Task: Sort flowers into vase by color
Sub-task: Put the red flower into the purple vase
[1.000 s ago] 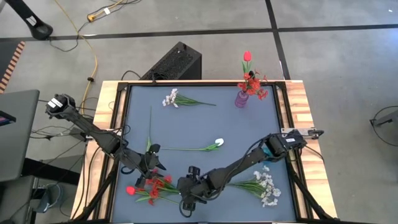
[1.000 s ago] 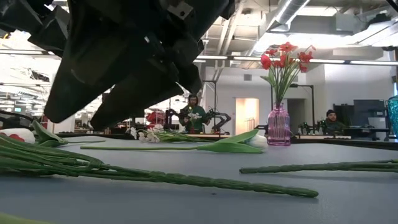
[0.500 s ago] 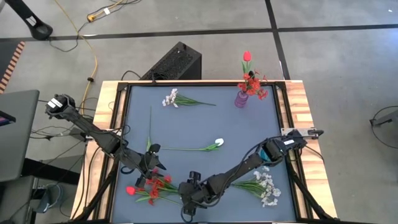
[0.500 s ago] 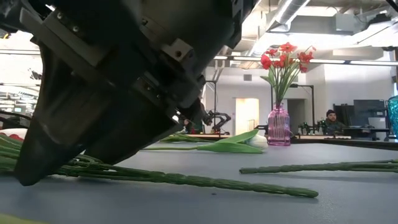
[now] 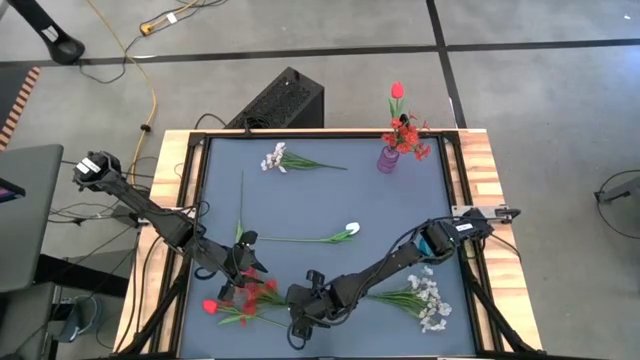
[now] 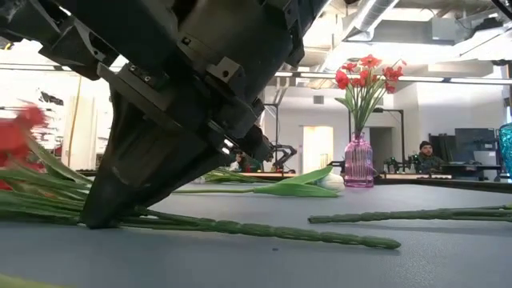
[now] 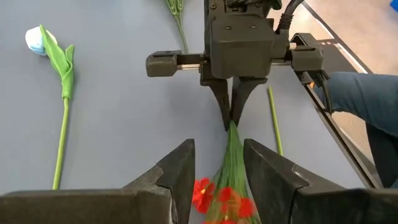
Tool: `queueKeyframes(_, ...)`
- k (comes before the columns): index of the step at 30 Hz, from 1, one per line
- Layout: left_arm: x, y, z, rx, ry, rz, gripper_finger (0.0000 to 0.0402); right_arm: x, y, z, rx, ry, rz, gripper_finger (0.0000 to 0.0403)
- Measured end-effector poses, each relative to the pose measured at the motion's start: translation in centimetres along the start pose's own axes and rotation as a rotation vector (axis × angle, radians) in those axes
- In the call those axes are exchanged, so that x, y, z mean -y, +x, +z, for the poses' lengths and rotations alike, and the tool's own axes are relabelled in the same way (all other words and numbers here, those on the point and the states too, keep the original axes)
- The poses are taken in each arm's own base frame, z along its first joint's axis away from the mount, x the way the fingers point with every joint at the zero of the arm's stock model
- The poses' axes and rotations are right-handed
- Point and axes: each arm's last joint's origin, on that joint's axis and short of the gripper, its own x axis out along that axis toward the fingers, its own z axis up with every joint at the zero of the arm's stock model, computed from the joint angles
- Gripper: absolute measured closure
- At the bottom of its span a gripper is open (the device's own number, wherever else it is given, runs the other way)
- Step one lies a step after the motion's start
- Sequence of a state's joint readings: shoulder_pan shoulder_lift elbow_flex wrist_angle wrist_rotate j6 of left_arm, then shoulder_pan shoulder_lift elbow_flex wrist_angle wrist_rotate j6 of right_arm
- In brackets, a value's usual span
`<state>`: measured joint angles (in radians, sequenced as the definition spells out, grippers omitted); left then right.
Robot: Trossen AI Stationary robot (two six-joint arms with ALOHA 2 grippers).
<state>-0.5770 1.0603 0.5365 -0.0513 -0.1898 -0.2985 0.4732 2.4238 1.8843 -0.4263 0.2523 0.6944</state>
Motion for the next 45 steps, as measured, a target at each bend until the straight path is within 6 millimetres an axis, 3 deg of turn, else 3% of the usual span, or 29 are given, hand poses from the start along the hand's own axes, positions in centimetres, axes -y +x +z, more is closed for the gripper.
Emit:
queueKeyframes(5, 0.0, 0.0, 0.0, -0.003, -0.001, 0.002, 0.0276, 0.2, -1.8, 0.7, 0.041, 0.032, -0.085, 0.0370)
queueKeyframes(9, 0.0, 0.0, 0.0, -0.003, 0.000, 0.002, 0.0276, -0.6, -5.2, 0.9, 0.064, 0.006, -0.137, 0.0374)
queueKeyframes(18, -0.4, -0.7, 0.9, 0.113, 0.072, 0.162, 0.0276, -2.3, -13.0, -3.6, 0.065, 0.022, -0.436, 0.0374)
queueKeyframes(21, -0.6, -1.6, 1.5, 0.181, 0.112, 0.211, 0.0276, -2.4, -14.5, -5.6, 0.097, 0.033, -0.550, 0.0374)
queueKeyframes(26, -1.3, -2.5, 2.8, 0.281, 0.146, 0.260, 0.0276, -2.2, -17.7, -7.8, 0.302, 0.023, -0.718, 0.0374)
queueKeyframes(28, -1.8, -2.5, 3.1, 0.300, 0.153, 0.281, 0.0276, -1.6, -17.6, -8.5, 0.333, 0.022, -0.758, 0.0375)
queueKeyframes(31, -2.8, -2.3, 3.5, 0.314, 0.144, 0.326, 0.0276, 0.6, -17.7, -9.1, 0.361, -0.010, -0.793, 0.0375)
queueKeyframes(36, -4.6, -2.2, 3.7, 0.304, 0.106, 0.355, 0.0276, 6.5, -19.0, -10.1, 0.414, 0.063, -0.811, 0.0375)
queueKeyframes(45, -6.3, -2.3, 4.0, 0.310, 0.052, 0.369, 0.0276, 14.1, -23.1, -10.3, 0.591, 0.090, -0.528, 0.0375)
